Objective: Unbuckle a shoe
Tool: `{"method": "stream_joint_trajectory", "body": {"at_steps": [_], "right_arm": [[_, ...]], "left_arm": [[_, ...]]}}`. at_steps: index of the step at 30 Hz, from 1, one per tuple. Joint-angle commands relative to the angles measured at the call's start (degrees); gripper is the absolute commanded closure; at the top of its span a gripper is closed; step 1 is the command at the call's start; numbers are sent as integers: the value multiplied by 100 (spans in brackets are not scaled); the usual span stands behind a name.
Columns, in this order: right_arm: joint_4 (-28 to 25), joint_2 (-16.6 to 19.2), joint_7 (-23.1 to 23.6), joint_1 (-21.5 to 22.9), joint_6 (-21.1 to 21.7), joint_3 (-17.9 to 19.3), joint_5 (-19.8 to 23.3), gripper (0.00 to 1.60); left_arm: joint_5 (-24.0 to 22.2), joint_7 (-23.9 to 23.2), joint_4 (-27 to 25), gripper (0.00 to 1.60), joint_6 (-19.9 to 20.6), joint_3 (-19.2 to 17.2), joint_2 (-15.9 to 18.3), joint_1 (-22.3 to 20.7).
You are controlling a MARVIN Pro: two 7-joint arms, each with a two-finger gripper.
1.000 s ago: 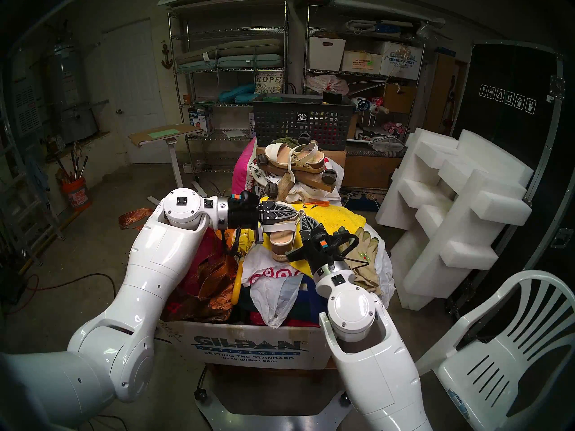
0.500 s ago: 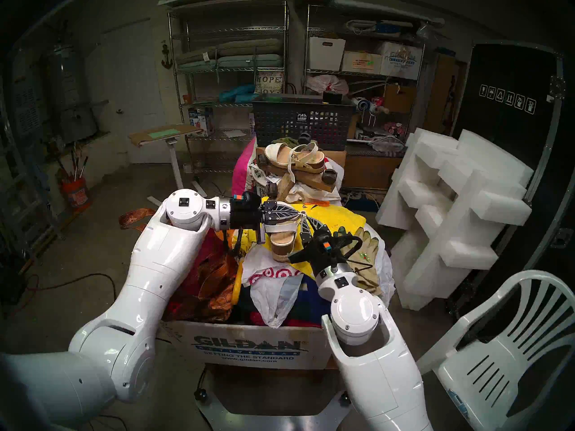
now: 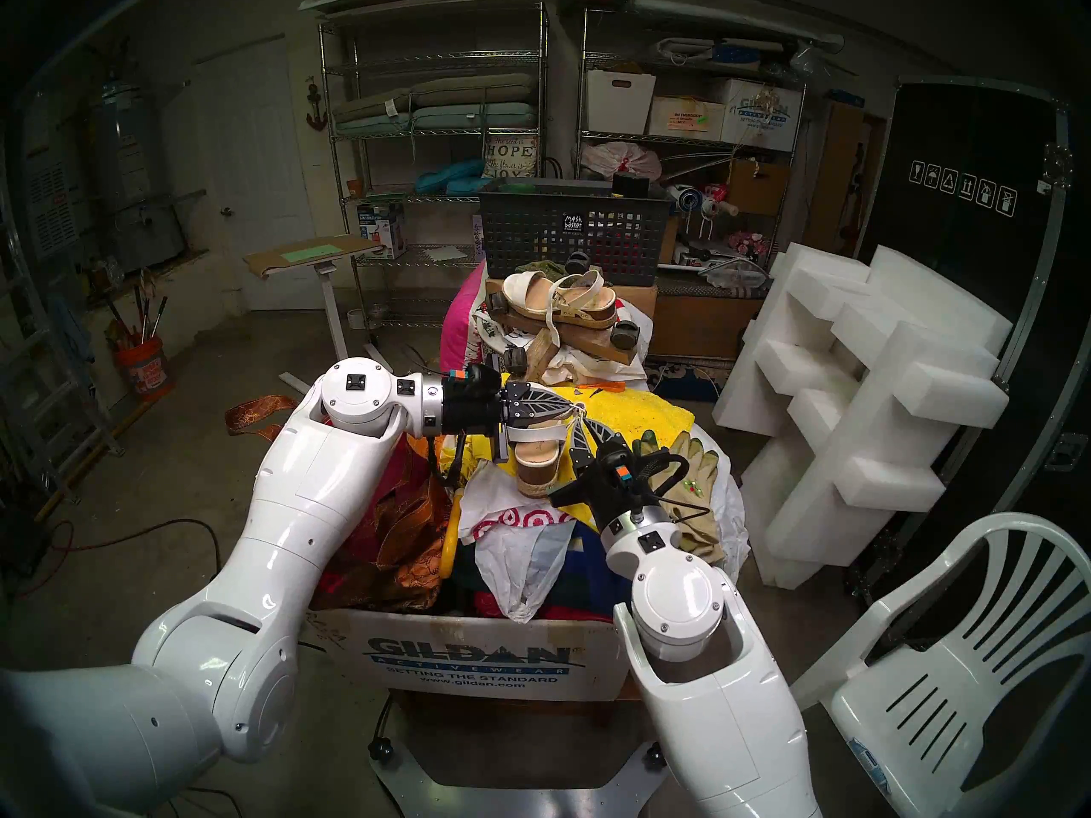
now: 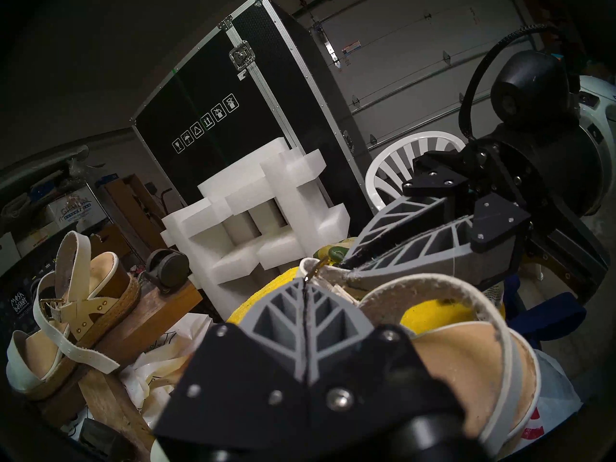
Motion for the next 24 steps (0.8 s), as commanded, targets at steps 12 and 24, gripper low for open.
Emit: {"method": "stream_joint_trajectory", "body": {"at_steps": [12, 24], "right_arm": [[12, -50, -68, 137, -11, -35, -55, 105], [9, -70, -177, 181, -80, -93, -173, 160]], "left_arm": [[-67, -111, -77, 160, 61, -21, 11, -104], [-57, -220, -105, 160, 82, -92, 3, -44]]}}
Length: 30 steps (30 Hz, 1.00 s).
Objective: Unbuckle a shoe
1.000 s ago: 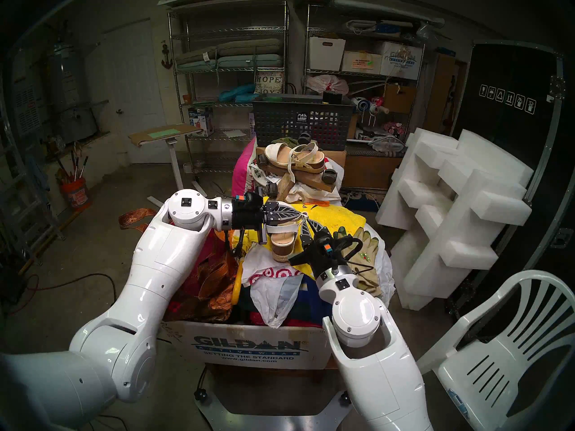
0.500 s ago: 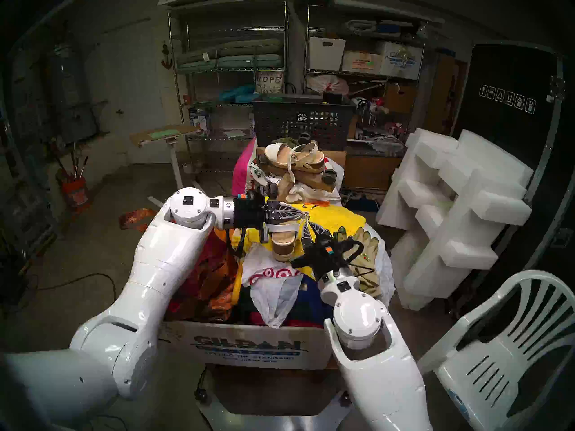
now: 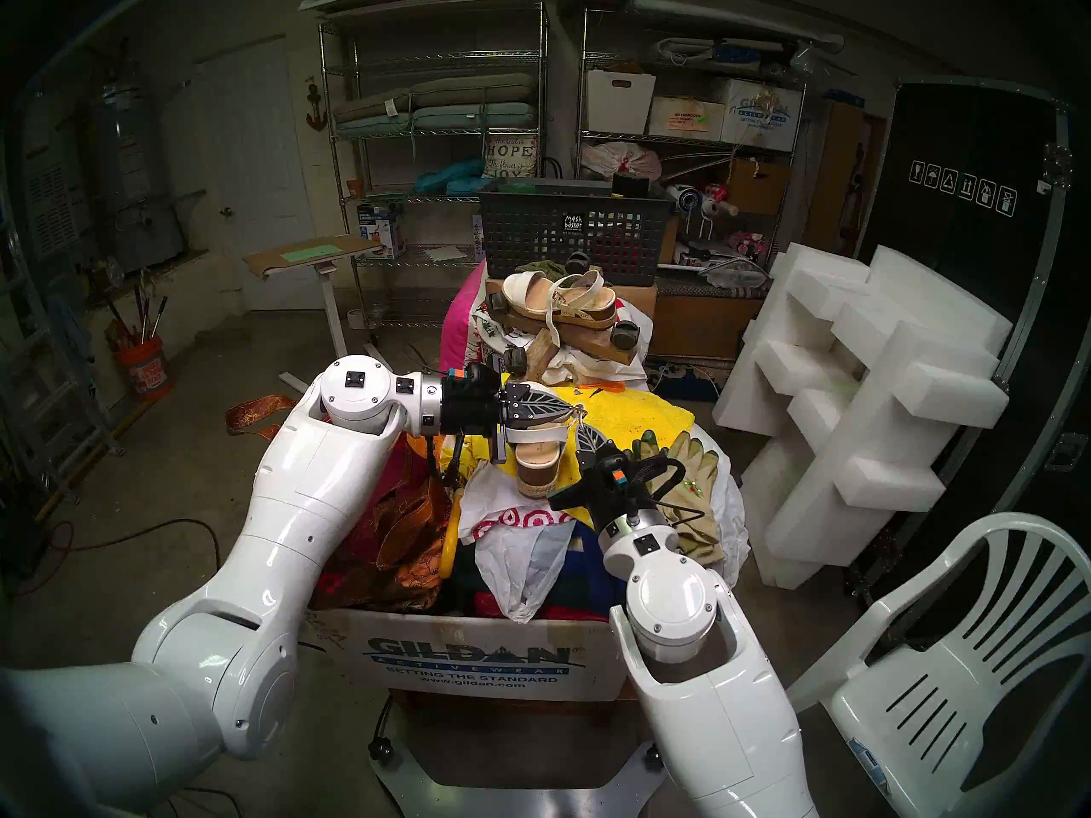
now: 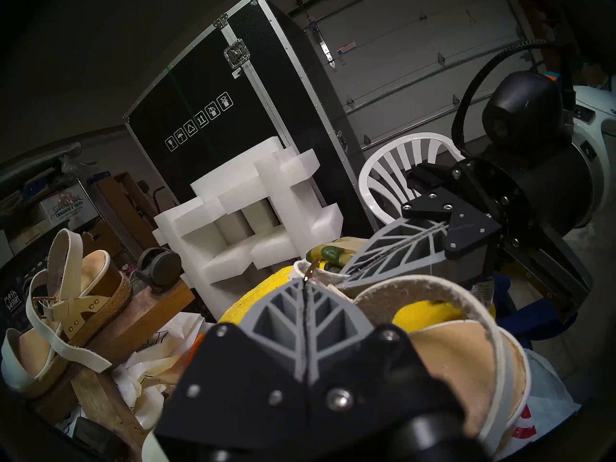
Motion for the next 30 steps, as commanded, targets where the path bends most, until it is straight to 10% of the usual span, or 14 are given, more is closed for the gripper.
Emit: {"method": "stream_joint_trajectory", "body": {"at_steps": [1, 30], "right_arm": [[-141, -55, -57, 123, -71, -4, -27, 160], [114, -114, 14, 526, -84, -80, -11, 160]], "left_arm": [[-39, -13, -132, 160, 1, -40, -1, -13], [28, -185, -212, 160, 115, -106, -20, 49]]}}
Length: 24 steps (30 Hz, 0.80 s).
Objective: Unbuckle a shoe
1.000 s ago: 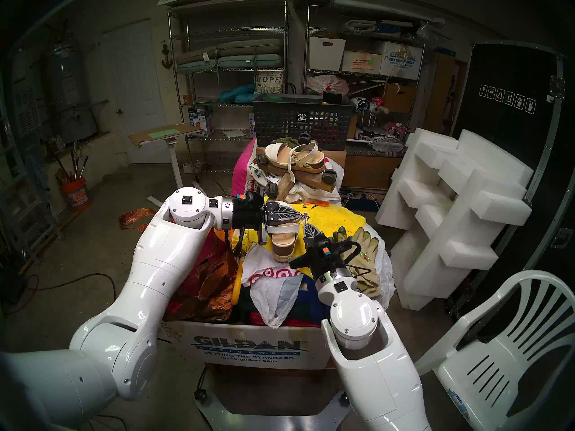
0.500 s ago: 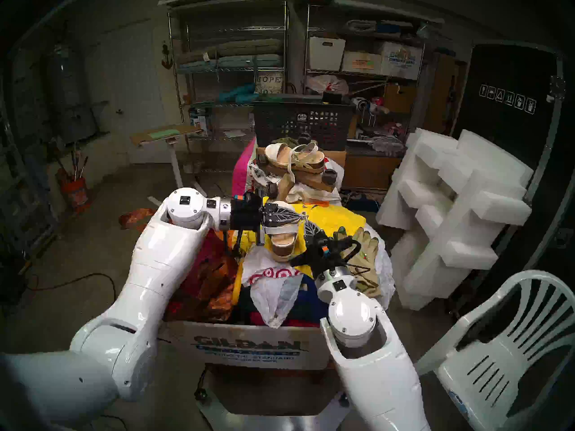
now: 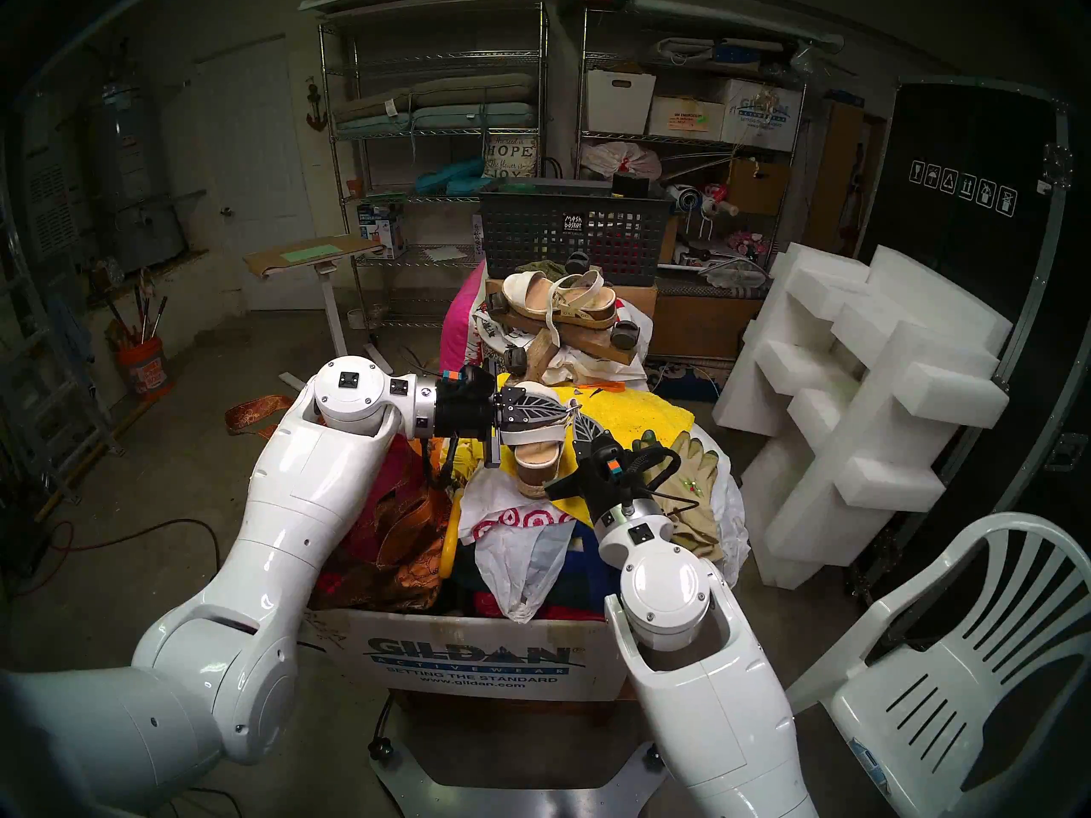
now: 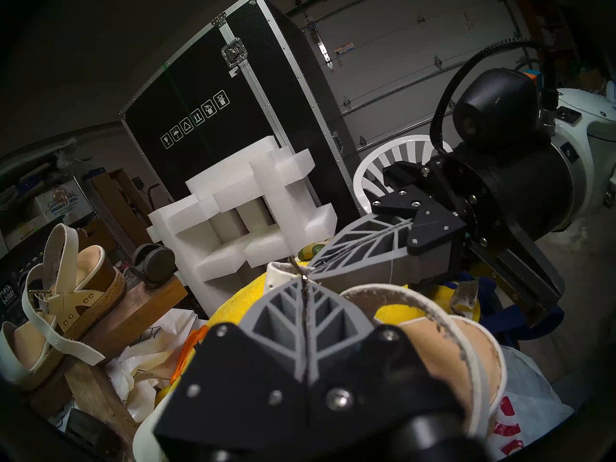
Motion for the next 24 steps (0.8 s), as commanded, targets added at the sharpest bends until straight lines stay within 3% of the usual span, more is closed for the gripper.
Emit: {"method": "stream_joint_trajectory", "body": {"at_steps": [1, 14, 24], "right_arm": [[-32, -77, 10, 284, -66, -22, 4, 160], [38, -88, 1, 429, -140, 0, 19, 160], [2, 64, 307, 411, -183, -60, 124, 160]], "left_arm": [[12, 8, -74, 160, -22, 13, -21, -41], [33, -43, -44, 160, 2, 3, -12, -44], [48, -46, -40, 160, -5, -14, -12, -36]]}}
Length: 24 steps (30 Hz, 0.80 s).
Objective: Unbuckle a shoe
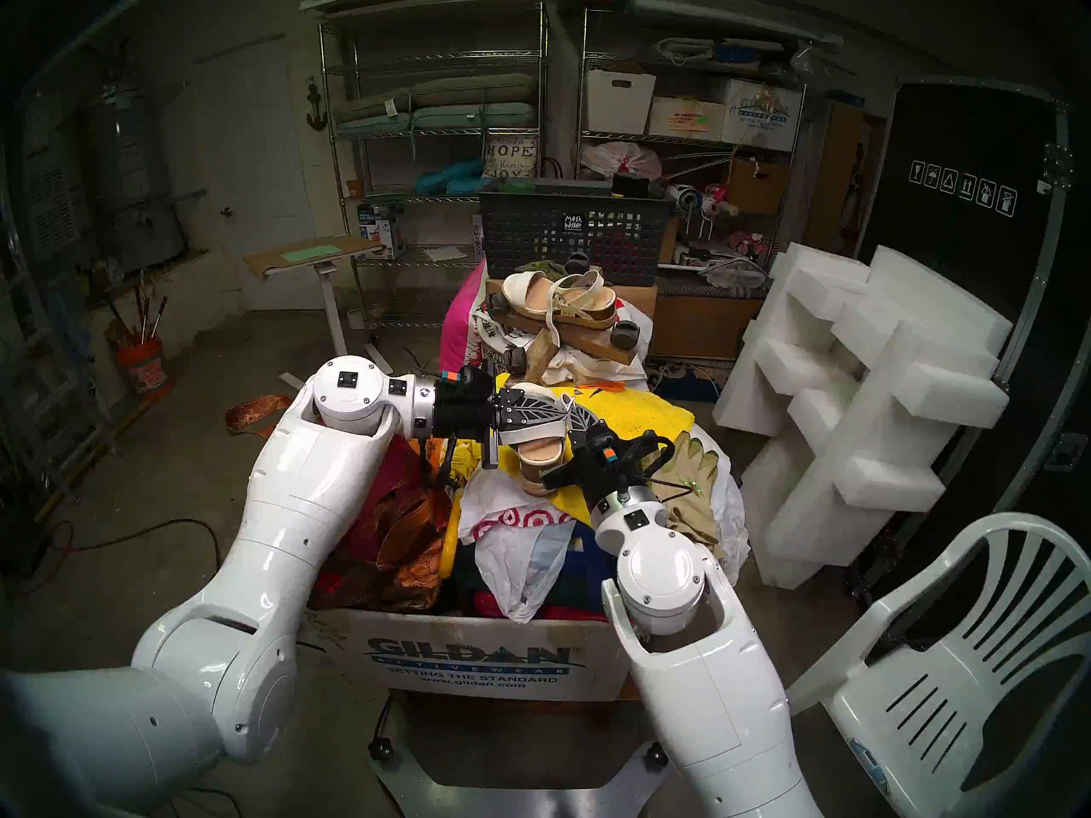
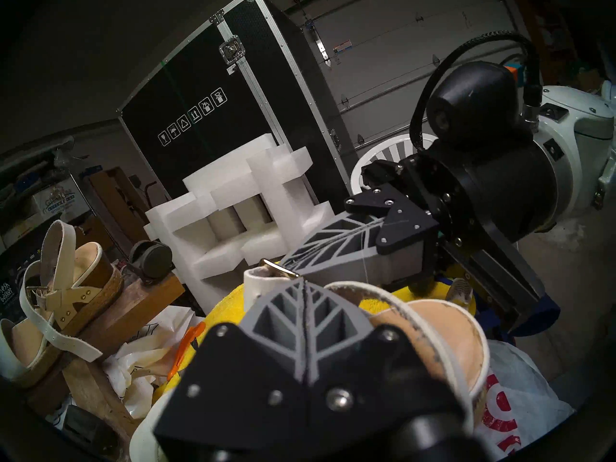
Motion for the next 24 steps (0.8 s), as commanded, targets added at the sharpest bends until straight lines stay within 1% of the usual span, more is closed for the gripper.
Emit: {"method": "stream_joint_trajectory", "body": {"at_steps": [1, 8, 18, 24], "right_arm": [[-212, 74, 198, 122, -158, -50, 72, 160], [-319, 183, 281, 51, -197, -10, 129, 160], [-269, 261, 329, 156, -171, 33, 145, 160], [-356, 286, 304, 20, -122, 28, 141, 160]], "left_arm": [[16, 38, -52, 160, -17, 1, -22, -34], [22, 41, -61, 160, -11, 6, -22, -28], [17, 20, -151, 160, 38, 21, -8, -2], [47, 122, -239, 160, 2, -29, 14, 32]]}}
